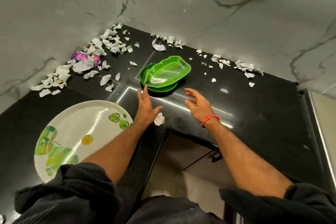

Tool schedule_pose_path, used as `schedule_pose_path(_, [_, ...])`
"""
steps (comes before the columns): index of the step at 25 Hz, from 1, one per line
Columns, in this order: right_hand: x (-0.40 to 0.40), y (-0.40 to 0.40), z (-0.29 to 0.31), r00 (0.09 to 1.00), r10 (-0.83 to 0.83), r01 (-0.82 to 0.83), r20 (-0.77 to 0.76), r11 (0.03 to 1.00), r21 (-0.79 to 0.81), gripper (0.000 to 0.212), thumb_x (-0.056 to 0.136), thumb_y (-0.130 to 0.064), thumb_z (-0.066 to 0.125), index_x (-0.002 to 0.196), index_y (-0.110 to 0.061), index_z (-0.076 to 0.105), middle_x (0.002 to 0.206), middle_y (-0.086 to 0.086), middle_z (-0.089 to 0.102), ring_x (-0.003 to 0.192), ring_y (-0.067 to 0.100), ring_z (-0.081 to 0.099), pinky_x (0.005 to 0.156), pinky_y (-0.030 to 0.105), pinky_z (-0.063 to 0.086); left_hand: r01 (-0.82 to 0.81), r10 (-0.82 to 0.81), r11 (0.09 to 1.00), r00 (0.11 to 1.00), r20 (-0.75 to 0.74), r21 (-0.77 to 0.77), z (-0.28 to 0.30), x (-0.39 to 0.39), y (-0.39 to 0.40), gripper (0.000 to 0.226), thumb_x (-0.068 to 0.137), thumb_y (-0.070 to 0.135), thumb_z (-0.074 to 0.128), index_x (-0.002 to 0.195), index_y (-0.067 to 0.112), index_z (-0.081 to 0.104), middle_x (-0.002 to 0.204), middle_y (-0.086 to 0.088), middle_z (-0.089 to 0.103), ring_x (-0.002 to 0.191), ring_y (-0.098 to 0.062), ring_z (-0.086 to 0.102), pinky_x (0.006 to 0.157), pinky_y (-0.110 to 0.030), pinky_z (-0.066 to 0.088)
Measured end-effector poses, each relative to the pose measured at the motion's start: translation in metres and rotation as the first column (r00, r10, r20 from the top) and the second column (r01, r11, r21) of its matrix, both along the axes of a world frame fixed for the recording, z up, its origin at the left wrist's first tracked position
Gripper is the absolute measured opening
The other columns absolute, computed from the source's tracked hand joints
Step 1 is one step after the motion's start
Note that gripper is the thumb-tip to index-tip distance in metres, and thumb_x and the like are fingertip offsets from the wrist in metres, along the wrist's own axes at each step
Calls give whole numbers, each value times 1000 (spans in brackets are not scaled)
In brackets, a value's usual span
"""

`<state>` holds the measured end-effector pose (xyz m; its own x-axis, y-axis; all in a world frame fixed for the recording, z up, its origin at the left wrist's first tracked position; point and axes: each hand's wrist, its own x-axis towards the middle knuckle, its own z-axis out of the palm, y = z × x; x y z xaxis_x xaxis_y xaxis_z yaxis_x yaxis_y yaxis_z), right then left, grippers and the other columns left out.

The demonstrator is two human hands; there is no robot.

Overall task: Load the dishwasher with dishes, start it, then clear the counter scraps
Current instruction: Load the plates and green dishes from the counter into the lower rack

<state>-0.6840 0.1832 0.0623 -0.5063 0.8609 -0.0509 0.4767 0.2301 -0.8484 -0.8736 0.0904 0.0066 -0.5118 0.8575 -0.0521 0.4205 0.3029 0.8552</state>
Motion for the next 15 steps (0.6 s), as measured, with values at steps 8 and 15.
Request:
schedule_pose_path(8, [-56,111,-30,943,-329,293,-54,894,-338,74,88,-29,68,151,-21,30,132,9,57,118,26,58,106,50,46,18,-24,960,1000,-15,-280,0,-30,33,148,73,22,91,150,24,-35,166,-23,5,151,-37,24,120,-48,26])
schedule_pose_path(15, [-107,173,-45,857,-484,314,-179,764,-564,55,90,-34,68,136,-14,48,117,5,62,101,19,61,92,35,53,-9,-28,937,995,-100,-348,-11,-37,47,155,68,25,93,147,28,-40,165,-20,16,144,-38,37,116,-51,37])
